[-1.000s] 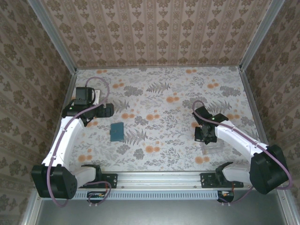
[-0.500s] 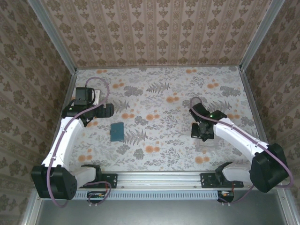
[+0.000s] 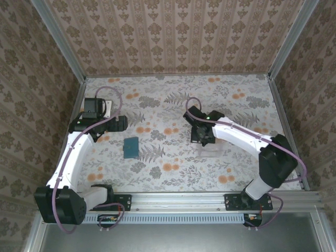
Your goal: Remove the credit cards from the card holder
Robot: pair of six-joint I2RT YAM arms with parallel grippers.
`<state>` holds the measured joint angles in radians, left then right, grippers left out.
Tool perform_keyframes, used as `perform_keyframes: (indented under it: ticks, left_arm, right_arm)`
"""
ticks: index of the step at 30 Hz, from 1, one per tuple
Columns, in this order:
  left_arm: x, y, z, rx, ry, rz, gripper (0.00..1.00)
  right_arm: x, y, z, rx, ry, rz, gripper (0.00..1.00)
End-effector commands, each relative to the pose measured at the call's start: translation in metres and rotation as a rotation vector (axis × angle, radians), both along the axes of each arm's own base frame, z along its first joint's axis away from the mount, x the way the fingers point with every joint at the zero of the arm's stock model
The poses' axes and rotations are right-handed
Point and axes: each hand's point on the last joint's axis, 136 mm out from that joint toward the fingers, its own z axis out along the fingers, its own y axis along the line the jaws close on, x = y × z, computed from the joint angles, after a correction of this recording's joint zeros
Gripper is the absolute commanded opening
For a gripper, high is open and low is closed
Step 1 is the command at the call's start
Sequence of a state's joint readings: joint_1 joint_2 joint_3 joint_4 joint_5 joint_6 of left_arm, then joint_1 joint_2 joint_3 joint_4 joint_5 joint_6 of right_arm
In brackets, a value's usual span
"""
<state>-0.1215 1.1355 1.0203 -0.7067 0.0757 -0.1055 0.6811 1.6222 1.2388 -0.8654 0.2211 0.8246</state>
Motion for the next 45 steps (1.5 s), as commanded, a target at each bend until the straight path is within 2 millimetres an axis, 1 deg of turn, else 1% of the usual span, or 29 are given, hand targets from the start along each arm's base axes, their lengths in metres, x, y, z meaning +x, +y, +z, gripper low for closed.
perform_keyframes:
  ticks: [1, 5, 11, 17, 21, 22, 26, 30, 35, 39, 45]
  left_arm:
    - [-0.002, 0.003, 0.003, -0.01, -0.014, 0.014, 1.0]
    - [-0.003, 0.002, 0.003, -0.01, -0.014, 0.011, 1.0]
    - [-0.005, -0.002, 0.002, -0.011, -0.012, 0.002, 1.0]
    - [-0.007, -0.003, 0.003, 0.005, -0.016, -0.002, 1.0]
    - [-0.008, -0.004, 0.003, 0.006, -0.02, -0.007, 1.0]
    - [-0.008, -0.004, 0.004, 0.006, -0.02, -0.007, 1.0]
    - [-0.008, -0.005, 0.004, 0.009, -0.021, -0.011, 1.0]
    - [-0.009, -0.007, 0.003, 0.016, -0.022, -0.017, 1.0]
    - [-0.011, -0.008, 0.003, 0.036, -0.023, -0.024, 1.0]
    - [-0.011, -0.008, 0.003, 0.045, -0.022, -0.024, 1.0]
    - [-0.011, -0.008, 0.0, 0.056, -0.017, -0.027, 1.0]
  right_arm:
    - [0.024, 0.012, 0.011, -0.022, -0.075, -0.046, 0.0]
    - [0.048, 0.034, 0.015, -0.019, -0.107, -0.047, 0.0]
    - [0.081, 0.053, 0.015, -0.077, -0.125, -0.046, 0.0]
    - [0.11, 0.074, 0.016, -0.093, -0.147, -0.029, 0.0]
    - [0.127, 0.084, 0.014, -0.102, -0.155, -0.017, 0.0]
    - [0.132, 0.085, 0.015, -0.099, -0.161, -0.017, 0.0]
    - [0.146, 0.089, 0.01, -0.102, -0.157, -0.013, 0.0]
    - [0.155, 0.087, 0.005, -0.101, -0.152, -0.013, 0.0]
    - [0.16, 0.086, -0.005, -0.083, -0.125, -0.007, 0.0]
    - [0.158, 0.091, -0.014, -0.063, -0.099, 0.003, 0.0]
    - [0.153, 0.09, -0.021, -0.079, -0.083, -0.005, 0.0]
